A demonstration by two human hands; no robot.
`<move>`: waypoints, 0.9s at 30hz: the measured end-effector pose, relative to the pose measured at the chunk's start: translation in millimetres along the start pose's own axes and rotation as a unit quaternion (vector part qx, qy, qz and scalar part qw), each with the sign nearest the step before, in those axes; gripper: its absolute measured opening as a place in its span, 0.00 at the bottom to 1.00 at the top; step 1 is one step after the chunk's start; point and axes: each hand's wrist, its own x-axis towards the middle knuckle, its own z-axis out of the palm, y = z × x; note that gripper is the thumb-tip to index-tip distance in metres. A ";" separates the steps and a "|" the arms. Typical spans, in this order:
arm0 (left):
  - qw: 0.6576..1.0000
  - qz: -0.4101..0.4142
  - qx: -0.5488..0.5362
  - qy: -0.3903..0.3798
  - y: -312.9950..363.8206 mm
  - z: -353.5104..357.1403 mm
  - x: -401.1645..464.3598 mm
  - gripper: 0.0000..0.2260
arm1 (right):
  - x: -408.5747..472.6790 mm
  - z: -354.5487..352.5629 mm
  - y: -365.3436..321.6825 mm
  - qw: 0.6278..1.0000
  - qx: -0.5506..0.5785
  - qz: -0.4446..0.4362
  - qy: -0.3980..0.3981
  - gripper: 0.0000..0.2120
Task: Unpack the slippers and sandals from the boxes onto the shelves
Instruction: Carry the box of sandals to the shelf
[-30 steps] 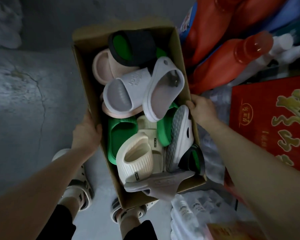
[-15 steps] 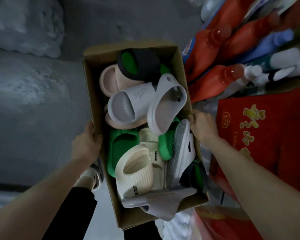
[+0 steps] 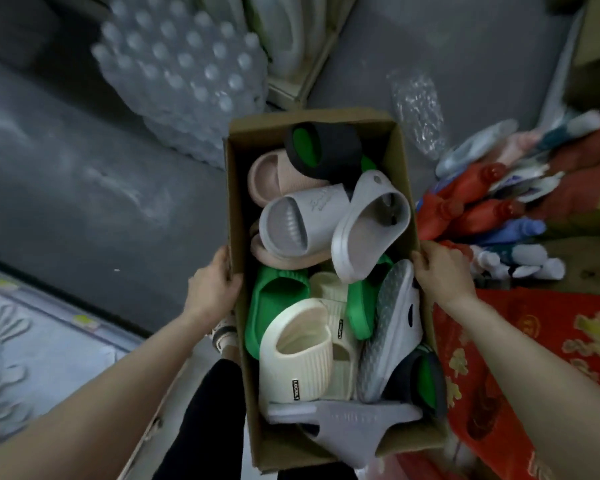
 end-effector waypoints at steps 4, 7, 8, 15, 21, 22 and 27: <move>0.999 0.003 -0.031 0.024 -9.4 -70.2 -3.1 0.26 | 15.0 -45.5 -72.3 0.998 -0.054 -0.004 -0.014 0.10; 0.998 -0.006 -0.054 0.042 -21.6 -123.6 1.8 0.26 | 32.1 -73.7 -132.6 0.998 -0.060 -0.035 -0.012 0.10; 0.997 -0.011 -0.063 0.045 -26.4 -141.3 4.4 0.26 | 38.4 -82.7 -153.4 0.997 -0.066 -0.045 -0.012 0.10; 0.990 -0.044 -0.078 0.106 -55.0 -255.3 37.6 0.24 | 97.8 -138.2 -300.6 0.990 -0.083 -0.107 -0.031 0.10; 0.974 -0.107 -0.133 0.148 -68.6 -319.2 76.0 0.21 | 182.4 -165.2 -402.3 0.979 -0.064 -0.191 -0.040 0.15; 0.970 -0.119 -0.143 0.158 -69.6 -326.1 84.6 0.21 | 198.9 -169.3 -419.0 0.975 -0.068 -0.206 -0.045 0.16; 0.946 -0.180 -0.194 0.188 -65.2 -340.1 137.5 0.20 | 295.3 -181.6 -491.3 0.956 -0.098 -0.266 -0.070 0.16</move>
